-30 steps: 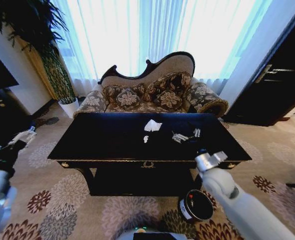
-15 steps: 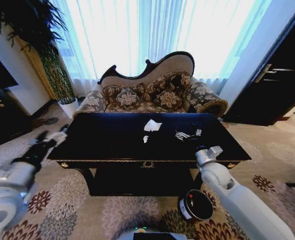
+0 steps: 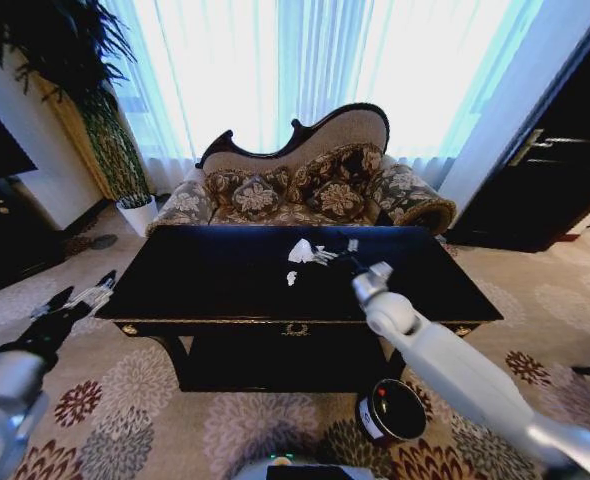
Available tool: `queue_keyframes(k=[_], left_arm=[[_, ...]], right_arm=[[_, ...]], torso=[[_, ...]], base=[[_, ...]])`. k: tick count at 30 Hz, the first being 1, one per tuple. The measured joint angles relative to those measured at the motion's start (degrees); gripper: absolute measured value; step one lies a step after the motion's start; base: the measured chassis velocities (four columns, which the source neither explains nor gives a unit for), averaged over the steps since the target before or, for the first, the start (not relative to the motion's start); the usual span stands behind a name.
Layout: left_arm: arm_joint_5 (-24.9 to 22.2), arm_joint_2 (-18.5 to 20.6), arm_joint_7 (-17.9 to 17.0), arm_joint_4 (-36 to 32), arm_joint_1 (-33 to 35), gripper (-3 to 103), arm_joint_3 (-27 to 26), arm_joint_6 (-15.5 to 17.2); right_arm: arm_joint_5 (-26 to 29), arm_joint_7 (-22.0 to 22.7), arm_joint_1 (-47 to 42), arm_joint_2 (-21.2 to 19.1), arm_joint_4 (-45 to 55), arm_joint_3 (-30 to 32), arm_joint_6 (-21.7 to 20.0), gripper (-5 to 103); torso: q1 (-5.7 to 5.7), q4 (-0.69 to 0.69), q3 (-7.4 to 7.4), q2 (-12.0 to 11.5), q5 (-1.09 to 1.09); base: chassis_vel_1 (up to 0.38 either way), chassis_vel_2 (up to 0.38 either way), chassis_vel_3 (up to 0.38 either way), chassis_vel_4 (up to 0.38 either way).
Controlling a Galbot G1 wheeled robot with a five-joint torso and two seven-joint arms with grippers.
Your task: Move to the front of the table and place the trash on the table into the trash bin.
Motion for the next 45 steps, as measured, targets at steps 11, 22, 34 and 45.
queue_keyframes(k=[11, 22, 34, 45], left_arm=[[-0.24, -1.58, -1.04, 0.00, 1.37, 100, -2.47, 0.01], [-1.65, -1.16, -1.21, 0.00, 1.90, 100, -4.68, 0.07], [-2.23, -1.02, -1.48, 0.00, 0.69, 100, -4.57, 0.11], [-2.66, -0.35, -1.63, 0.00, -0.07, 100, -4.17, 0.10]], right_arm=[[6.52, -4.74, 15.94, -1.84, -5.83, -9.86, -8.21, 100], [9.84, -6.79, 22.90, -0.60, -11.13, -16.65, -17.74, 100], [11.64, -8.34, 25.95, -0.21, -13.79, -22.03, -21.94, 100], [12.01, -9.36, 26.99, 1.37, -16.31, -24.74, -19.84, 77]], torso=[[-0.01, -0.01, -0.01, 0.01, 0.00], [-0.01, -0.02, 0.00, 0.01, 0.01], [-0.01, -0.02, 0.00, 0.01, 0.00], [-0.01, -0.02, -0.01, 0.01, 0.00]], base=[[0.000, 0.000, 0.000, 0.000], [0.000, 0.000, 0.000, 0.000], [0.000, 0.000, 0.000, 0.000], [0.000, 0.000, 0.000, 0.000]])
